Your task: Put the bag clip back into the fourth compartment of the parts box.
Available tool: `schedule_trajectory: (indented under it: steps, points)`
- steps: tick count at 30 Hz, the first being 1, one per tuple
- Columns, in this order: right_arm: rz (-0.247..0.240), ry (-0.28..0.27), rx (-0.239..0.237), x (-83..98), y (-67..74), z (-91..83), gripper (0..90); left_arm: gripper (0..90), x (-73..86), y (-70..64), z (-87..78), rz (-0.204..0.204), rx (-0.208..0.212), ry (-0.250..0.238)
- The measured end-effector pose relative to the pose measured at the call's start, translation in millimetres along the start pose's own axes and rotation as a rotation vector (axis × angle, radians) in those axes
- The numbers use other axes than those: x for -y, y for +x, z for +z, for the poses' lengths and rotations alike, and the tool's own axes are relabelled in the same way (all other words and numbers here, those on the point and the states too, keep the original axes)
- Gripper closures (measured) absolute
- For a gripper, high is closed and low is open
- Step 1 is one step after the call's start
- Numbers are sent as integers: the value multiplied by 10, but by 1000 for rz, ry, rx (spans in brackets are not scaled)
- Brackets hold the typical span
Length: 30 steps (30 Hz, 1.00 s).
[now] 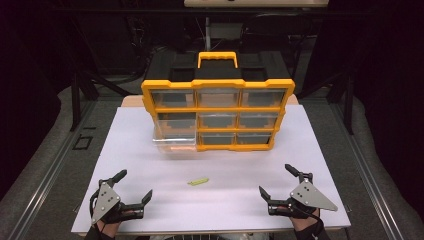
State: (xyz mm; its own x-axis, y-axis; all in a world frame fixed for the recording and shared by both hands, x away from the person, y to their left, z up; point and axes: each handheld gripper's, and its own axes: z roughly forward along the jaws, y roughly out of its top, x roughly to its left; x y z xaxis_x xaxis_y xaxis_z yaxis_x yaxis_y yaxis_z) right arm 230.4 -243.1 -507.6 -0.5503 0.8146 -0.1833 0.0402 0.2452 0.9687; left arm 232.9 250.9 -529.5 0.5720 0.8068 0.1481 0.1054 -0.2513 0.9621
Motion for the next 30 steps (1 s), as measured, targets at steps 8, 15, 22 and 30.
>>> schedule_trajectory:
  steps: [8, 15, 22, 30]
  points:
    - [0, 5, -2, 7, -6, 3, 0, 1, -1, -3, 52, 8, 53, 58]
    - [4, 10, -5, 18, -7, 21, 0, 1, -20, -51, 147, 46, 109, 116]
    - [-2, 21, -10, 30, -9, 35, 0, 1, -52, -90, 274, 45, 148, 176]
    - [1, 35, -13, 43, -9, 67, 0, 1, -131, -161, 437, 69, 203, 243]
